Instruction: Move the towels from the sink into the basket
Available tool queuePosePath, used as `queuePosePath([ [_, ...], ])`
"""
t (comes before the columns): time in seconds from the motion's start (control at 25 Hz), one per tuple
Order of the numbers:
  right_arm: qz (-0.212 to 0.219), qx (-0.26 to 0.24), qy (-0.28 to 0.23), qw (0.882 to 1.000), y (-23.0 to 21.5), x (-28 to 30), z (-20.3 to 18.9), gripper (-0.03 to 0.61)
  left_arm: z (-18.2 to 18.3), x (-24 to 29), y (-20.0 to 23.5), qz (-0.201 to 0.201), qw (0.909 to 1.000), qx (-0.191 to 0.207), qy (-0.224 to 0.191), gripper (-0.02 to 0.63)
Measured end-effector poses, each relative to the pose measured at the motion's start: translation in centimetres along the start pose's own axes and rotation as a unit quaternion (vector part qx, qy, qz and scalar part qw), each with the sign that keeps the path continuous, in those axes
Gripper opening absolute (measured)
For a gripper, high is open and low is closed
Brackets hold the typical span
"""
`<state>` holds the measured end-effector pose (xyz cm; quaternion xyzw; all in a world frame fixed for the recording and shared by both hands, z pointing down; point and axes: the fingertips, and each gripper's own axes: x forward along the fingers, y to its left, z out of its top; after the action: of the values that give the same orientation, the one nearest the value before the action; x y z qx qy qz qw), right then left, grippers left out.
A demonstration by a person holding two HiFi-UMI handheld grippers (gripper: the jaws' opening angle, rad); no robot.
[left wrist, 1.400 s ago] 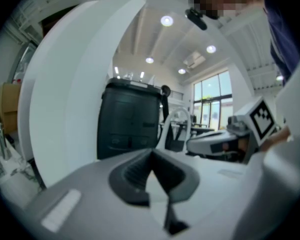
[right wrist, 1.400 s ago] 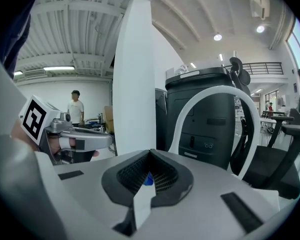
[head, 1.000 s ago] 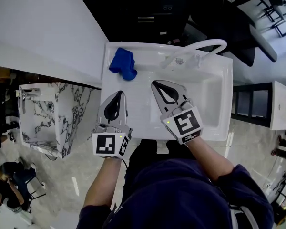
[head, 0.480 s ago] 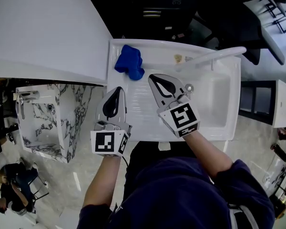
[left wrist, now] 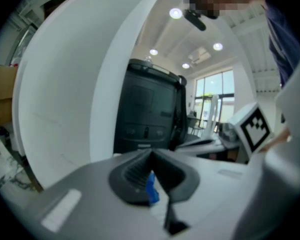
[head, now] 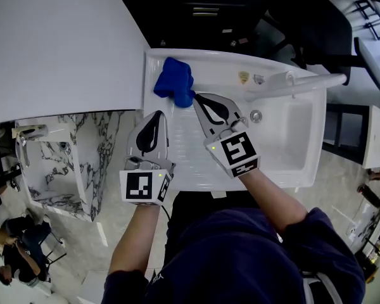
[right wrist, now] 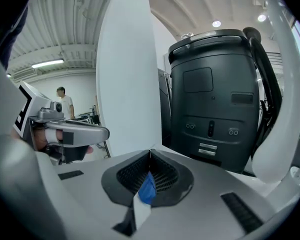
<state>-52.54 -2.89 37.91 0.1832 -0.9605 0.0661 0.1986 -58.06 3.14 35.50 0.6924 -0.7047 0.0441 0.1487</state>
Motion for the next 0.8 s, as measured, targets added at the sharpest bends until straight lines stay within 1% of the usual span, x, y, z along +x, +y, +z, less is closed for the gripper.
queuePosePath([
  [0.24, 0.006, 0.010, 0.007, 1.000, -0.3, 2.2, -0.8, 0.011, -0.9, 1.0, 1.0, -0.003, 0.9999, -0.002, 0.011, 0.003],
  [0.56, 0.018, 0.020, 0.021, 0.999, -0.1, 5.4, -3.0, 0.012, -2.2, 1.5, 2.0, -0.002, 0.9996, -0.003, 0.029, 0.003],
  [0.6, 0.019, 0.021, 0.024, 0.999, 0.0, 5.8, -3.4, 0.020, -2.3, 1.5, 2.1, -0.001, 0.9995, -0.003, 0.031, 0.003],
  [0.64, 0.020, 0.023, 0.027, 0.999, 0.1, 6.1, -3.7, 0.058, -2.5, 1.5, 2.3, -0.001, 0.9995, -0.003, 0.033, 0.002],
  [0.68, 0.021, 0.024, 0.031, 0.999, 0.1, 6.5, -4.0, 0.113, -2.6, 1.4, 2.4, -0.001, 0.9994, -0.003, 0.035, 0.002],
  [0.8, 0.018, 0.025, 0.038, 0.999, 0.1, 7.5, -4.6, 0.128, -2.9, 1.5, 2.8, -0.001, 0.9993, -0.005, 0.037, 0.003],
])
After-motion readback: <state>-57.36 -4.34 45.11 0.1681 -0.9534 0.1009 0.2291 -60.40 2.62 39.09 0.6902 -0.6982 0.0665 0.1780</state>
